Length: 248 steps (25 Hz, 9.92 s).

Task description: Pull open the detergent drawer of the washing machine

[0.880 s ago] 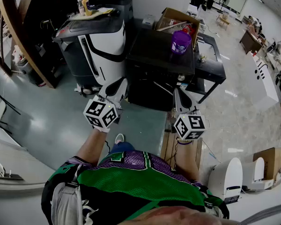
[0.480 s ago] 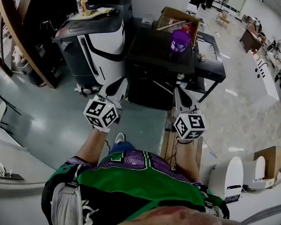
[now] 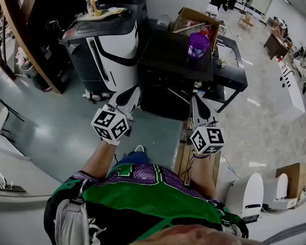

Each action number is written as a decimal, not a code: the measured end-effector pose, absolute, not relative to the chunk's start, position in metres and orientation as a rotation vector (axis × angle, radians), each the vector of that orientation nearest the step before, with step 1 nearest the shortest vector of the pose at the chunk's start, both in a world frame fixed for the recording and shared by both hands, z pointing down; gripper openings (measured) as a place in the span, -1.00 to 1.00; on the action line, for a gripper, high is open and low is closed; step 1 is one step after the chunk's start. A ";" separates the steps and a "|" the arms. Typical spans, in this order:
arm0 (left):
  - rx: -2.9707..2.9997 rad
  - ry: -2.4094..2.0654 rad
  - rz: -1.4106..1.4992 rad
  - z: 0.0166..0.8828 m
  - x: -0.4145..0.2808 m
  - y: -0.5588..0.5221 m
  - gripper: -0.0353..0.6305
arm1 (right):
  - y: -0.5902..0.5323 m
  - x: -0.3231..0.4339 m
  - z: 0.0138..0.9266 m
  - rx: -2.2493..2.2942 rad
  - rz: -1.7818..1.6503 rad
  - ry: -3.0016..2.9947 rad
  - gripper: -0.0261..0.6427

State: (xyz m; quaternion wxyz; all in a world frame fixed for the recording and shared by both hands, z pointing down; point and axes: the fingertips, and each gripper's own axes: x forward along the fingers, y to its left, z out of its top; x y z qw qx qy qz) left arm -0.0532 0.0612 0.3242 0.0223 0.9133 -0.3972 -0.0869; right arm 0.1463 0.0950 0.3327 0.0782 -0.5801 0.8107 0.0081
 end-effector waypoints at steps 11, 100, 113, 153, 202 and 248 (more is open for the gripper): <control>2.724 -1.188 -0.307 0.338 -0.062 -0.016 -0.84 | 0.032 0.134 0.327 -1.688 -0.012 2.492 -0.92; 1.989 -0.660 -0.433 0.745 0.000 -0.399 0.17 | -0.219 0.159 0.428 -1.857 -0.202 2.477 -0.92; 1.825 -0.642 -0.632 0.748 0.002 -0.426 0.36 | -0.234 0.158 0.442 -1.865 -0.232 2.495 -0.92; 1.585 -0.751 -0.604 0.753 -0.012 -0.376 0.45 | -0.225 0.176 0.420 -1.650 -0.247 2.653 -0.92; 1.359 -0.794 -0.605 0.762 -0.041 -0.305 0.43 | -0.180 0.134 0.393 -1.633 -0.166 2.618 -0.92; 1.621 -0.880 -0.350 0.712 -0.064 -0.267 0.41 | -0.190 0.127 0.384 -1.584 -0.162 2.626 -0.92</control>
